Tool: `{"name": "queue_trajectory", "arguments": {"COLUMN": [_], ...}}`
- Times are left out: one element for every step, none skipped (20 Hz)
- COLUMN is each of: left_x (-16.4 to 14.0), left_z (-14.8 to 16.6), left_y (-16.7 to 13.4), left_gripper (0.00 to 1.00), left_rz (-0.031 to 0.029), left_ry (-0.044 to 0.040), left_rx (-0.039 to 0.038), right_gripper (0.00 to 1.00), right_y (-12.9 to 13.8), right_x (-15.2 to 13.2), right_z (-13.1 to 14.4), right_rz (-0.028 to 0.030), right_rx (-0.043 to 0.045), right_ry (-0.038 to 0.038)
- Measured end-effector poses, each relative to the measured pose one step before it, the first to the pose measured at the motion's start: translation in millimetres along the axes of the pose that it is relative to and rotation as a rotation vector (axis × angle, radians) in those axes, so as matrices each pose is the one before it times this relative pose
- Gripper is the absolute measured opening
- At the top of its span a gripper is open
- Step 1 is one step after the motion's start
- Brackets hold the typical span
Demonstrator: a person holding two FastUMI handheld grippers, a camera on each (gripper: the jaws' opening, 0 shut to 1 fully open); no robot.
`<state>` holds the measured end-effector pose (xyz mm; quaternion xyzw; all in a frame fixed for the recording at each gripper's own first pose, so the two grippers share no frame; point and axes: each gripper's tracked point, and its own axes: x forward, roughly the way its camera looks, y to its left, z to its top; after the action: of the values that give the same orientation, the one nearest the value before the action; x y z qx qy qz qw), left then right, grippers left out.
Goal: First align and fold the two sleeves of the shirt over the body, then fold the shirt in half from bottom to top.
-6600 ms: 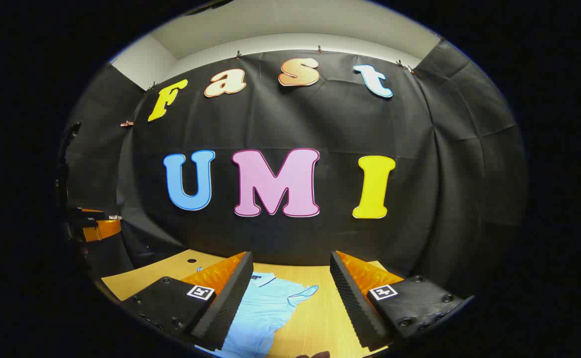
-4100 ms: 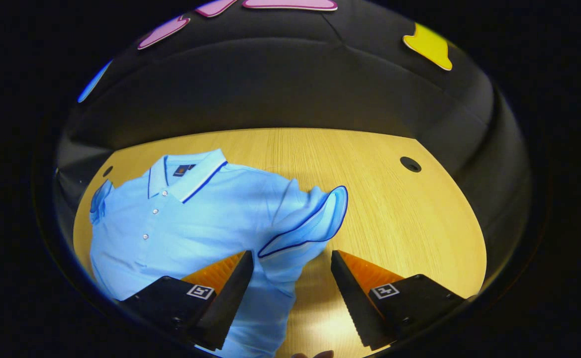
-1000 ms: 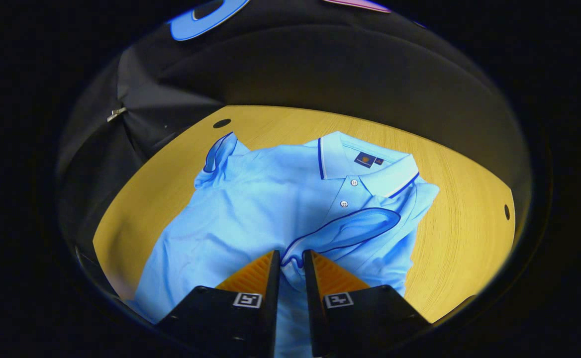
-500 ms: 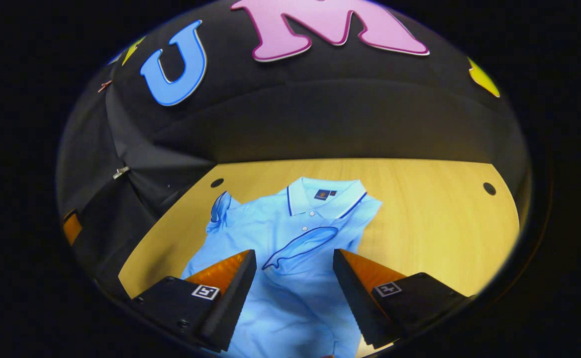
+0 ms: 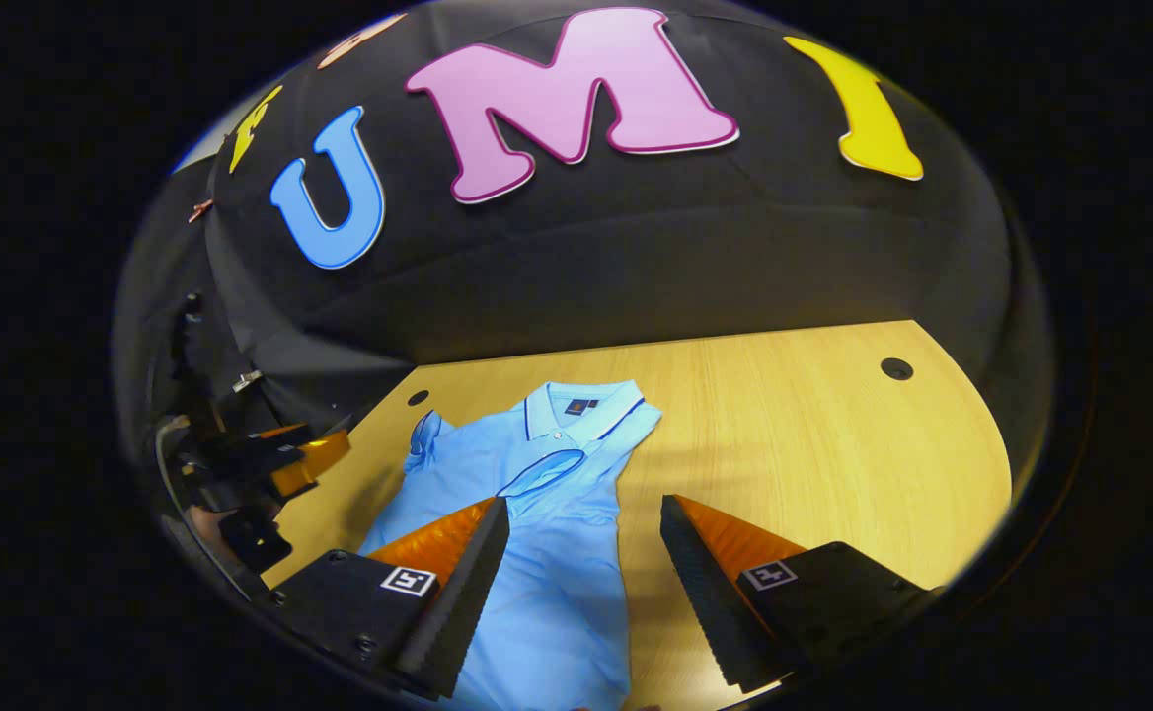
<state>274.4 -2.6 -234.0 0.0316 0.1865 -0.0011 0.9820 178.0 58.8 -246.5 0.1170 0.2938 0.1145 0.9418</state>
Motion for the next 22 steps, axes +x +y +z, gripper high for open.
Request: {"name": "queue_trajectory", "arguments": {"left_x": [9.82,11.11,9.10,8.77,7.99,7.21,7.14,6.06,4.60,5.33,4.71,4.00,4.21,3.91,2.36,3.97,4.55,2.97,2.78,1.42,2.37,1.27], "left_z": [-6.08,-6.16,-4.99,-3.70,-4.57,-4.61,-4.42,-4.97,-3.70,-4.38,-5.47,-3.29,-2.03,-0.74,-1.42,-0.70,-2.38,-0.71,-2.13,-0.90,0.79,-1.26], "left_y": [-2.40,-1.40,-1.64,-1.41,-1.30,-1.39,-1.25,0.27,-0.03,-0.20,-0.49,0.41,0.92,0.42,0.26,-0.31,-1.24,-0.15,-0.34,-3.28,-1.99,-3.81], "left_gripper": [0.98,0.98,0.98,0.99,0.99,0.99,0.99,0.99,0.99,0.99,0.99,0.99,0.99,0.99,0.99,0.99,0.99,0.99,0.98,0.96,0.92,0.75], "left_rz": [-0.00245,-0.00252,0.00010,0.00043,-0.00124,-0.00285,-0.00306,-0.00005,0.00055,0.00033,-0.00228,0.00339,0.00412,0.00350,0.00026,0.00194,0.00204,0.00231,0.00197,-0.00984,-0.00701,-0.00867], "left_ry": [0.02076,0.02194,0.02401,0.01889,0.01820,0.01970,0.01996,0.01690,0.01546,0.01775,0.01411,0.01001,0.00467,0.00214,0.00451,0.00685,0.00753,0.00707,0.00629,0.00642,0.00024,0.00534], "left_rx": [0.00005,0.00108,0.00170,0.00048,-0.00091,0.00244,0.00446,0.00423,0.00373,0.00270,0.00258,0.00520,0.00741,0.00742,0.00793,0.00760,0.00764,0.00671,0.00747,0.00043,-0.00406,-0.00905], "right_gripper": [0.96,0.96,0.96,0.96,0.96,0.96,0.96,0.96,0.96,0.96,0.96,0.96,0.96,0.96,0.96,0.96,0.96,0.96,0.96,0.96,0.96,0.96], "right_y": [-6.45,-6.28,-6.11,-5.23,-6.79,-6.00,-5.48,-4.80,-3.83,-2.65,-2.03,-2.14,-0.81,1.23,1.37,0.67,0.55,1.06,0.85,1.76,0.20,0.46], "right_x": [-6.91,-7.66,-7.30,-5.47,-4.35,-3.47,-3.08,-3.38,-3.17,-2.68,-1.44,-0.25,-0.80,-1.56,-0.35,0.84,-0.01,1.42,0.55,-1.57,-1.03,-1.34], "right_z": [-0.56,-2.52,-1.93,-1.71,-4.01,-4.45,-3.80,-2.47,-2.31,-1.00,-1.28,-1.86,-2.11,-1.04,-1.71,-1.53,-1.40,-0.58,-1.32,-2.54,-1.91,-3.23], "right_rz": [-0.00903,-0.00999,-0.00805,-0.00769,-0.01027,-0.01173,-0.01095,-0.01098,-0.00777,-0.00519,-0.00363,-0.00267,-0.00036,0.00356,0.00310,0.00332,0.00163,0.00369,0.00242,0.00465,0.00397,0.00204], "right_rx": [0.00423,0.00615,0.01385,0.01500,0.00895,0.00735,0.00722,0.00819,0.00993,0.00860,0.00159,-0.00024,-0.00112,0.00532,0.00542,0.00448,0.00332,0.00200,-0.00081,-0.00053,-0.00058,0.00093], "right_ry": [-0.00358,0.00159,0.00115,0.00118,0.00557,0.00760,0.00616,0.00343,0.00281,0.00181,0.00101,0.00212,0.00693,0.00438,0.00628,0.00365,0.00308,0.00095,0.00217,0.00544,0.00638,0.00641]}}
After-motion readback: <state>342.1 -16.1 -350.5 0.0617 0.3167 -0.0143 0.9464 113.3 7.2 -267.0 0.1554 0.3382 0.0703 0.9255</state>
